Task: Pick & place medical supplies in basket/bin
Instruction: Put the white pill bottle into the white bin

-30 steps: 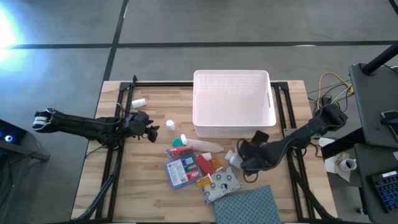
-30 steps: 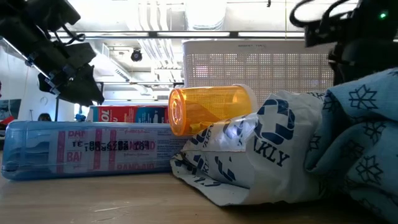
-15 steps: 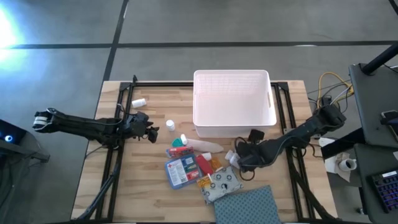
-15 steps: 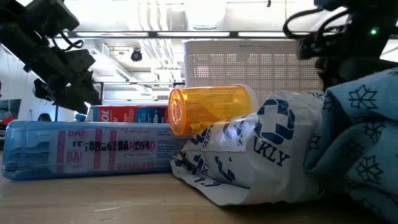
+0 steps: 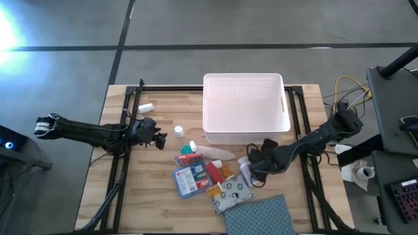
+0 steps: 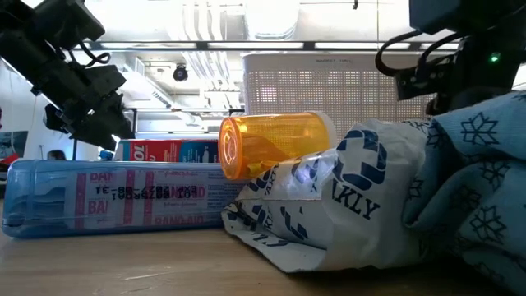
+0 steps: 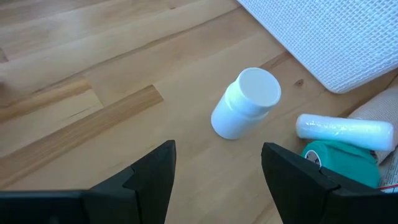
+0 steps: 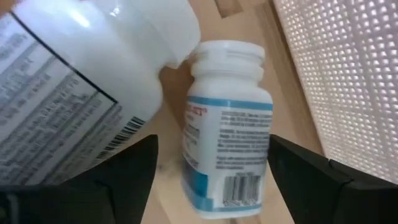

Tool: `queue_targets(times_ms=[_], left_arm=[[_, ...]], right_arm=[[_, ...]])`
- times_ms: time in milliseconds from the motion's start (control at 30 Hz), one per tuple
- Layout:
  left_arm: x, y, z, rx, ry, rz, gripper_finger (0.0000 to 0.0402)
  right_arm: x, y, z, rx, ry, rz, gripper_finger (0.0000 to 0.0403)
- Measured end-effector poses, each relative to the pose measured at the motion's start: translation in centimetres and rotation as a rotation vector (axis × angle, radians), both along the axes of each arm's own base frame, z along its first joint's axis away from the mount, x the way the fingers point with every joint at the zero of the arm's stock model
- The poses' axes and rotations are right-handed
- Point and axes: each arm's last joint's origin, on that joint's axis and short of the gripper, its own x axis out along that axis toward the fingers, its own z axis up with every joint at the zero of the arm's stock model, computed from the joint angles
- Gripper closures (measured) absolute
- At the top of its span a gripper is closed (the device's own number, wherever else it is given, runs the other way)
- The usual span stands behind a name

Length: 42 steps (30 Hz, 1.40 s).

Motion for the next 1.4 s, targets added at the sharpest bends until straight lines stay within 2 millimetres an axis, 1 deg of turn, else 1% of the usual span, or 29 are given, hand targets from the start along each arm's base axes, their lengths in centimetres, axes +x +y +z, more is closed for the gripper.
queue_targets(times_ms=[133,267,500,733,833,900,933,1067,1167,1267,1400], left_arm=[[0.0,0.0,0.0,0.0,0.0,0.0,0.0184],[0.0,0.0,0.0,0.0,0.001,0.0,0.0184],[0.0,0.0,0.0,0.0,0.001,0.0,0.0184],[0.0,0.0,0.0,0.0,0.001,0.0,0.0184],[0.0,0.0,0.0,0.0,0.001,0.0,0.0184],[0.0,0.0,0.0,0.0,0.001,0.0,0.0184],[0.0,0.0,0.0,0.0,0.0,0.0,0.0184],[0.0,0.0,0.0,0.0,0.001,0.0,0.0184],[0.0,0.0,0.0,0.0,0.0,0.0,0.0184],[0.0,0.0,0.0,0.0,0.0,0.0,0.0184],[0.0,0.0,0.0,0.0,-0.004,0.0,0.0184]], right_arm=[[0.5,-0.1,0.0,0.005,-0.044,-0.014,0.0118],[0.8,-0.3,0.1,0.0,-0.103,-0.085,0.0125],[0.6,-0.6,-0.7,0.0,-0.121,-0.116,0.0153],[0.4,-0.4,-0.8,0.08,-0.085,-0.124,0.0206],[0.4,-0.3,-0.7,0.113,-0.082,-0.181,0.0241],[0.5,-0.2,-0.3,0.13,-0.077,-0.245,0.0268],[0.6,-0.1,0.1,0.132,-0.08,-0.268,0.0278],[1.0,0.8,2.2,0.12,-0.103,-0.278,0.0281],[1.3,1.8,4.5,0.128,-0.108,-0.26,0.0281],[1.9,2.7,8.3,0.162,-0.182,-0.25,0.0281],[2.7,2.8,14.2,0.188,-0.361,-0.186,0.0281]])
